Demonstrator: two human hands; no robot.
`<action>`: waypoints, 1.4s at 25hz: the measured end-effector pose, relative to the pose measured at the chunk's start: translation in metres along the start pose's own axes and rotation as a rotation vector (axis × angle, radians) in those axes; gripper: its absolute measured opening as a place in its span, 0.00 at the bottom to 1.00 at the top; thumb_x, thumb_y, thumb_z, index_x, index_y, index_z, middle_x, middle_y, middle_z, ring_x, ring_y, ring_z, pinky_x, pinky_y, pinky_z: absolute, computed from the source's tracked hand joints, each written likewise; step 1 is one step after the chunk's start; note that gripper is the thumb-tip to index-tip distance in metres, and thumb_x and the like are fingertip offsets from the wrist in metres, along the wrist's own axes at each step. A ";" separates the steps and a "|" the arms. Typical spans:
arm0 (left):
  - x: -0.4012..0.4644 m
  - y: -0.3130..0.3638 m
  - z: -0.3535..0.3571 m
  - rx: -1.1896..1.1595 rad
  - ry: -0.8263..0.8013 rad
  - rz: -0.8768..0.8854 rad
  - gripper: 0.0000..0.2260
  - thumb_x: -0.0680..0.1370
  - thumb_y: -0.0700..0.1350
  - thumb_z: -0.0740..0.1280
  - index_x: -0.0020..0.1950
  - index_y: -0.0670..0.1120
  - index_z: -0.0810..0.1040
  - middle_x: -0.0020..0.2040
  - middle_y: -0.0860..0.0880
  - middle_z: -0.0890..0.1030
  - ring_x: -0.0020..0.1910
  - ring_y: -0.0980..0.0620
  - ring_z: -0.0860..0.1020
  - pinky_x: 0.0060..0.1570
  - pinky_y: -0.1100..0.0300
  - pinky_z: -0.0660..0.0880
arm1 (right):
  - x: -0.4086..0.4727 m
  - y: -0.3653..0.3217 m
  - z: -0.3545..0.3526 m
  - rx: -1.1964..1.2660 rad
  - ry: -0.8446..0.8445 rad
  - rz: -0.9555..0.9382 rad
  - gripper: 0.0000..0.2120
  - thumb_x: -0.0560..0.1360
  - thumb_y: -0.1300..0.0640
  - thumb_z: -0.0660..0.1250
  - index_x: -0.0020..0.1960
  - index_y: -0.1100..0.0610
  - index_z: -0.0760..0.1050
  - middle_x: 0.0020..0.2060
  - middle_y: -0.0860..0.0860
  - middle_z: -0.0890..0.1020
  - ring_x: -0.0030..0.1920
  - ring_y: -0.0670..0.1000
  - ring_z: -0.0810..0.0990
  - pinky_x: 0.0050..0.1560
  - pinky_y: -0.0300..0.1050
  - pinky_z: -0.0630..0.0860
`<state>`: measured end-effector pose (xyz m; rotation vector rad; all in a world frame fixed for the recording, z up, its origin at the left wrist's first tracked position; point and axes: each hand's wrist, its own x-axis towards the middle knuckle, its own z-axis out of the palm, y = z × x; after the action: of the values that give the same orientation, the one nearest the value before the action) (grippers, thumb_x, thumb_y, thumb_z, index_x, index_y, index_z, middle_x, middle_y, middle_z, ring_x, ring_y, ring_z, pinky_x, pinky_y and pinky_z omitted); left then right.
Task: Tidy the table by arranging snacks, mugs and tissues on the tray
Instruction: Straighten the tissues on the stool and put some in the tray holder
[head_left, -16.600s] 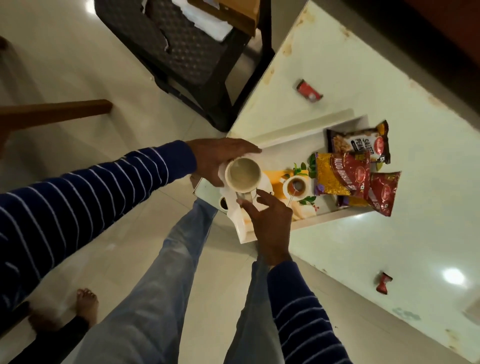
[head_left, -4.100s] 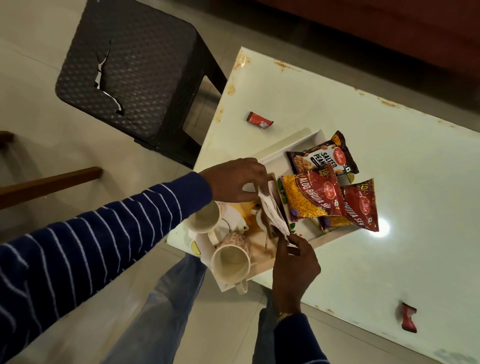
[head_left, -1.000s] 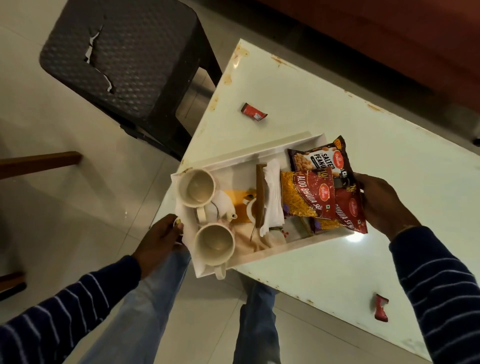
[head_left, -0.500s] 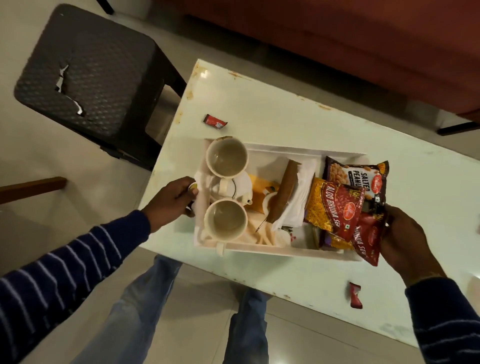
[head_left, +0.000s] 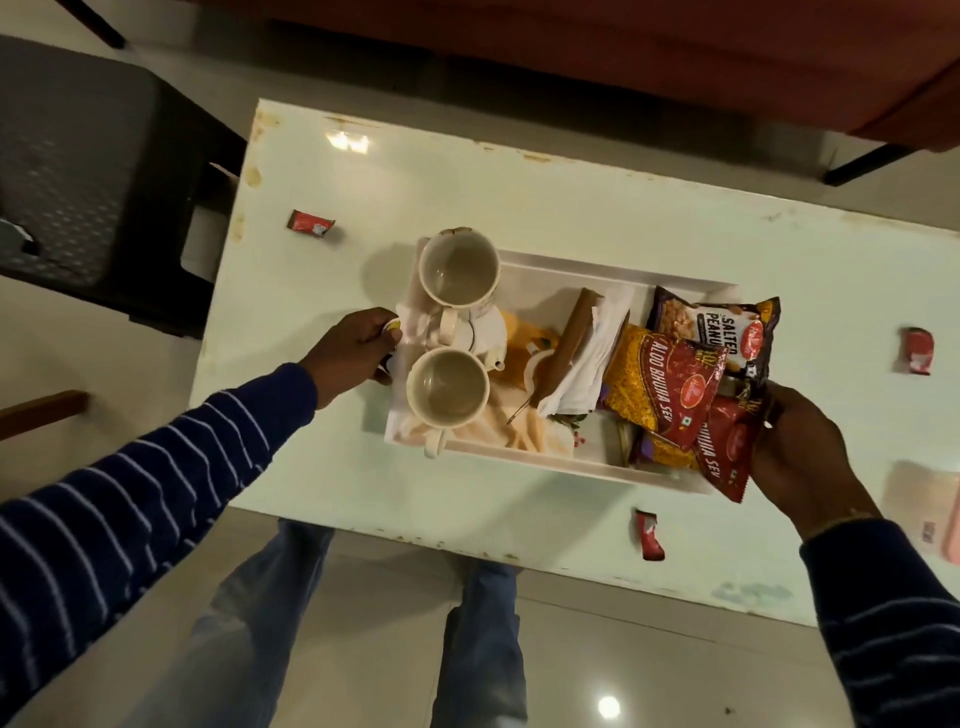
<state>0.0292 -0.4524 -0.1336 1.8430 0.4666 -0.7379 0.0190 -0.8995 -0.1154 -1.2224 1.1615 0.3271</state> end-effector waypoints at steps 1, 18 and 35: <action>0.003 0.002 0.006 -0.002 0.005 -0.002 0.11 0.84 0.41 0.59 0.41 0.45 0.70 0.39 0.44 0.72 0.40 0.47 0.73 0.40 0.54 0.78 | 0.005 0.000 -0.004 0.004 0.005 0.001 0.13 0.77 0.58 0.66 0.60 0.58 0.81 0.54 0.55 0.86 0.53 0.56 0.85 0.56 0.60 0.79; 0.026 0.005 0.089 -0.022 0.129 -0.038 0.12 0.83 0.41 0.58 0.40 0.47 0.72 0.40 0.43 0.69 0.40 0.46 0.69 0.41 0.51 0.74 | 0.056 -0.014 -0.067 0.004 -0.062 -0.002 0.07 0.76 0.57 0.66 0.48 0.55 0.83 0.46 0.53 0.88 0.45 0.53 0.87 0.49 0.55 0.81; 0.026 0.007 0.097 -0.034 0.210 0.018 0.10 0.83 0.48 0.59 0.49 0.55 0.79 0.29 0.60 0.72 0.30 0.59 0.70 0.35 0.58 0.73 | 0.048 -0.003 -0.074 -0.022 -0.114 -0.062 0.13 0.80 0.47 0.63 0.44 0.49 0.83 0.39 0.46 0.88 0.43 0.50 0.87 0.47 0.52 0.81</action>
<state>0.0262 -0.5455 -0.1718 1.8992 0.5933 -0.5237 0.0042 -0.9809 -0.1451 -1.2405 1.0219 0.3590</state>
